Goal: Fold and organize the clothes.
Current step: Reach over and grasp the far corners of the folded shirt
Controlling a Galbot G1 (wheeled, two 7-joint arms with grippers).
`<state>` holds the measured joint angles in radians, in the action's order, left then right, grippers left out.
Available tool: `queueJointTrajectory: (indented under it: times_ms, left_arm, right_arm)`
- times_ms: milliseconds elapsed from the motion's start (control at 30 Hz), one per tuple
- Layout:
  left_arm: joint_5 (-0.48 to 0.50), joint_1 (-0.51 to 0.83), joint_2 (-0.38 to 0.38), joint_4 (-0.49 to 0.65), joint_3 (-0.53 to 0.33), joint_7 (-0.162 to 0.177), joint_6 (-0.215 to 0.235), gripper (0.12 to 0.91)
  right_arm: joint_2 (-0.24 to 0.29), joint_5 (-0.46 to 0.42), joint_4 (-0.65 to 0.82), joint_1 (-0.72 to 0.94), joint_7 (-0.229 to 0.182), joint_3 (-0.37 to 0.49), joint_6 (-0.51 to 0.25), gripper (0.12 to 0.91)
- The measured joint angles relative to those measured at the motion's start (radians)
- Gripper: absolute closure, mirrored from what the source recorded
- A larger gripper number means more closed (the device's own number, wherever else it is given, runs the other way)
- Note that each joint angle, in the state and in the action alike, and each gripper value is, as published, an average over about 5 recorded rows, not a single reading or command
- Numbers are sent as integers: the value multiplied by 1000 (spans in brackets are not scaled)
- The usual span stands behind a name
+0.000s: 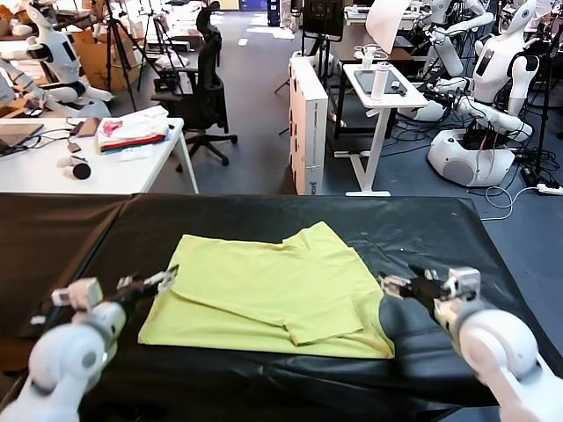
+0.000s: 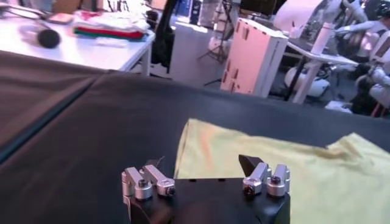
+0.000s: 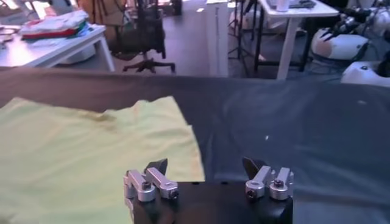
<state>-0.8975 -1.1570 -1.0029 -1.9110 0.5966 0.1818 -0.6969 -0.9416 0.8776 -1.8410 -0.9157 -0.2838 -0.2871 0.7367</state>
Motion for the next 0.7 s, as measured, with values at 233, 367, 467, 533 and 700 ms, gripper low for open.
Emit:
queueJointTrajectory:
  times_ms: [233,367,467,533,700]
  left_arm:
    - [17,208,11,190,-138,-48,-18,123]
    - [40,294,1,288,-197,-76,-17,123]
    - [49,344,-3,353,-223,-90,-17,123]
    - [55,368,-3,391,-233,-95,-16,123]
    - [81,402,-4,458,-244,-109,0,123]
  right_arm:
    - [-73,-41,168,144,29,122,0,118]
    - [-96,-58,223,203,46,175,0,118]
    - [-108,-74,254,240,53,210,0,118]
    - [-117,-84,272,261,55,229,0,118]
    - [-137,-97,301,289,53,259,0,118]
